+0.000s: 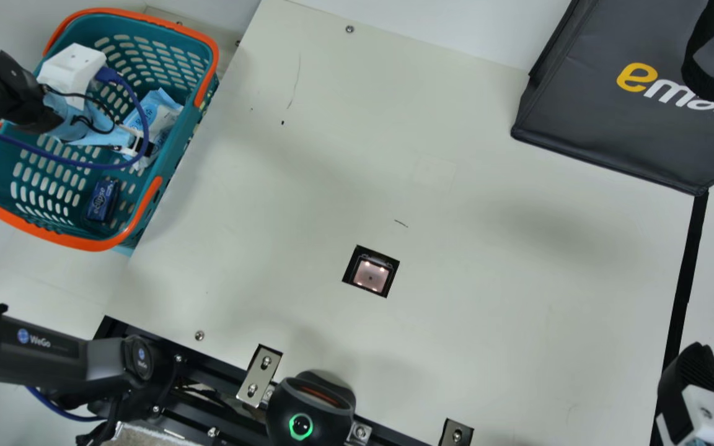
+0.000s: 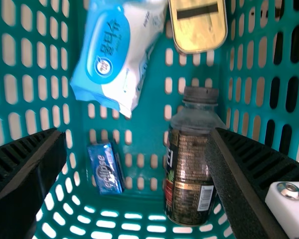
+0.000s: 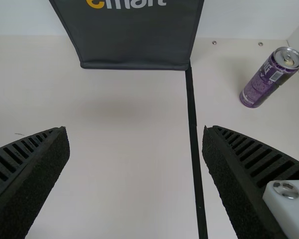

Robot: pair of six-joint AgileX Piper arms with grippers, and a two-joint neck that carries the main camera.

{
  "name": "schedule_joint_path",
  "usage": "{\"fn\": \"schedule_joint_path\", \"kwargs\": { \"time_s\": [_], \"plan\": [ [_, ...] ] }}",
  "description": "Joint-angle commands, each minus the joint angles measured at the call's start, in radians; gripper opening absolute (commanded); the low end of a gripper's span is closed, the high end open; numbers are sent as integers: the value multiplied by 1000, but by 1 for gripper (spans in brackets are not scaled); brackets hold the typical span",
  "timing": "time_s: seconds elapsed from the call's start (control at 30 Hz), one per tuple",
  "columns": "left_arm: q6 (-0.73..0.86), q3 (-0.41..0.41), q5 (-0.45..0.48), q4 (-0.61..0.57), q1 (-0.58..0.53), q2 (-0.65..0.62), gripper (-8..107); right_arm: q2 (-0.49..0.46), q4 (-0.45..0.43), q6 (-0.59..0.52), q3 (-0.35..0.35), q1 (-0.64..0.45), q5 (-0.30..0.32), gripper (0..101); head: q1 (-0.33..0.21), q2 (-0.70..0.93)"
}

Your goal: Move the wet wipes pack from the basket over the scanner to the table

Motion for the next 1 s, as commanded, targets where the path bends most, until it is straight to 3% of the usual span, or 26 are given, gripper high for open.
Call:
{"fn": "schedule_joint_path", "kwargs": {
  "time_s": [0.0,0.2,0.43,0.63,0.97],
  "plan": [
    [0,7,2,3,2,4,90,0,0,0,0,0,0,95,-29,4],
    [51,32,-15,-17,14,13,90,0,0,0,0,0,0,95,-29,4],
    [207,34,-98,-68,14,49,90,0,0,0,0,0,0,95,-29,4],
    [311,0,-165,-84,1,107,90,0,0,0,0,0,0,95,-29,4],
    [382,-101,-199,-63,-24,228,90,0,0,0,0,0,0,95,-29,4]
  ]
}}
